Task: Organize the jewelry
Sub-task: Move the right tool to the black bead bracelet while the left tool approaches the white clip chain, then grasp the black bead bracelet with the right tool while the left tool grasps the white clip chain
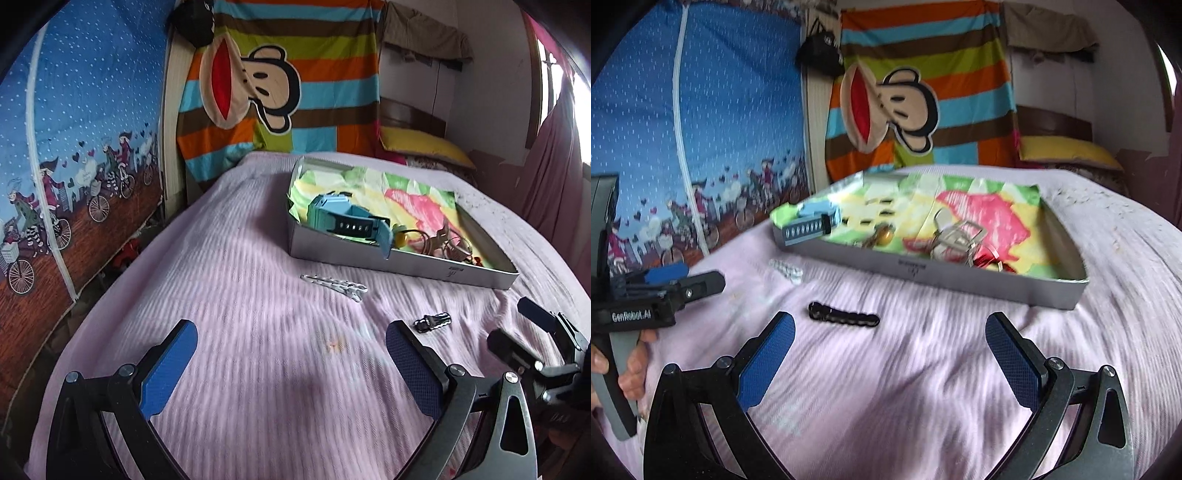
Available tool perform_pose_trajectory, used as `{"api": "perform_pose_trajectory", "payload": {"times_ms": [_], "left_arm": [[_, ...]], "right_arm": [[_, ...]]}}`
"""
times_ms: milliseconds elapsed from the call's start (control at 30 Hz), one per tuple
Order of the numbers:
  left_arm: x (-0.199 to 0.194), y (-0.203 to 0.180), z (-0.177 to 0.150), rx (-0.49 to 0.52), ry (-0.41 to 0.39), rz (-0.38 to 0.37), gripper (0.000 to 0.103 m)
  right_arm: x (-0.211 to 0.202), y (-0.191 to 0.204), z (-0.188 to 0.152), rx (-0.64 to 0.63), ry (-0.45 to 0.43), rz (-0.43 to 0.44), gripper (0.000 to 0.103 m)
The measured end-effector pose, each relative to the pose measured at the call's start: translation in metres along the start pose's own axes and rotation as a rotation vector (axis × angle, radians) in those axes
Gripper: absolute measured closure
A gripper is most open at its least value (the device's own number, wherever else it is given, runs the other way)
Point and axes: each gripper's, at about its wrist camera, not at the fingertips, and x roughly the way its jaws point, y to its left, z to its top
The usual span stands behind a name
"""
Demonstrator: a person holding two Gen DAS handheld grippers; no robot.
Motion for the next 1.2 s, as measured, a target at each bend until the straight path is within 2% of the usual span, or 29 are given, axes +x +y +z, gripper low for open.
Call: {"api": "perform_pose_trajectory", "payload": {"times_ms": [267, 567, 633, 700, 833, 967, 1200], "left_arm": [[0.031, 0.003, 0.009, -0.004, 0.093, -0.019, 0.0], [0.05, -0.006, 0.022, 0.033, 0.094, -0.077, 0.0], [0.054, -0.01, 0.026, 0.051, 0.093, -0.091, 0.0], [0.059, -0.015, 0.028, 0.076, 0.098, -0.108, 0.001], [0.067, -0.026, 0.028, 0.127, 0.12, -0.122, 0.005], [0.073, -0.032, 0.029, 0.156, 0.129, -0.117, 0.011], [0.08, -0.041, 0.03, 0.2, 0.14, -0.098, 0.023]], "right_arm": [[0.043, 0.003, 0.0, -0.014, 0.179, 0.027, 0.002], [0.067, 0.015, 0.008, -0.053, 0.23, 0.061, 0.003], [0.07, 0.013, 0.01, -0.042, 0.231, 0.067, 0.01], [0.075, 0.009, 0.012, -0.025, 0.232, 0.061, 0.023], [0.079, 0.001, 0.011, 0.014, 0.223, 0.053, 0.031], [0.079, -0.006, 0.009, 0.05, 0.206, 0.042, 0.044], [0.076, -0.007, 0.006, 0.064, 0.197, 0.04, 0.049]]}}
